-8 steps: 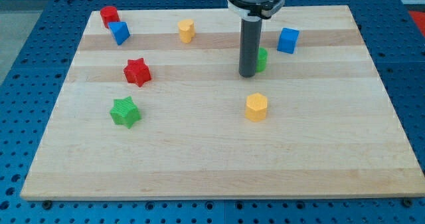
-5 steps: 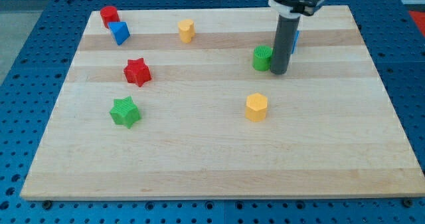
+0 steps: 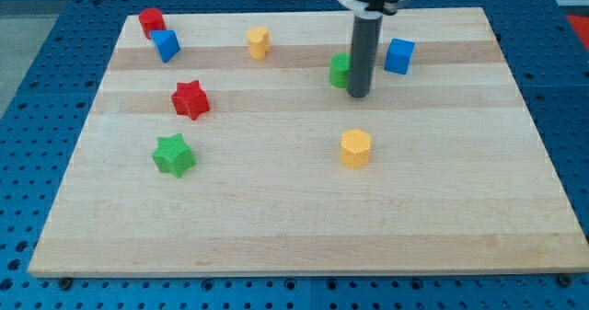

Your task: Push the green circle towards the top center

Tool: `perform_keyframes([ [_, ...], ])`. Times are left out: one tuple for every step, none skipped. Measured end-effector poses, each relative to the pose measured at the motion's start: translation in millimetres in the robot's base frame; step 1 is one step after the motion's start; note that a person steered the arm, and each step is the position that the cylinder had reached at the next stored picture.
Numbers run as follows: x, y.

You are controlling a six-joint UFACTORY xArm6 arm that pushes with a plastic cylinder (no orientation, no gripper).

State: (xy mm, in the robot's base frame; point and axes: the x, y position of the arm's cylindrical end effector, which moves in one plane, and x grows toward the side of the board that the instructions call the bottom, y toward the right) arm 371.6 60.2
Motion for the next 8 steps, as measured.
perform_keyframes([
  [-26, -21],
  [-70, -27],
  [-90, -31],
  [-73, -31],
  [-63, -20],
  [-81, -4],
  [-102, 3],
  [-120, 1],
])
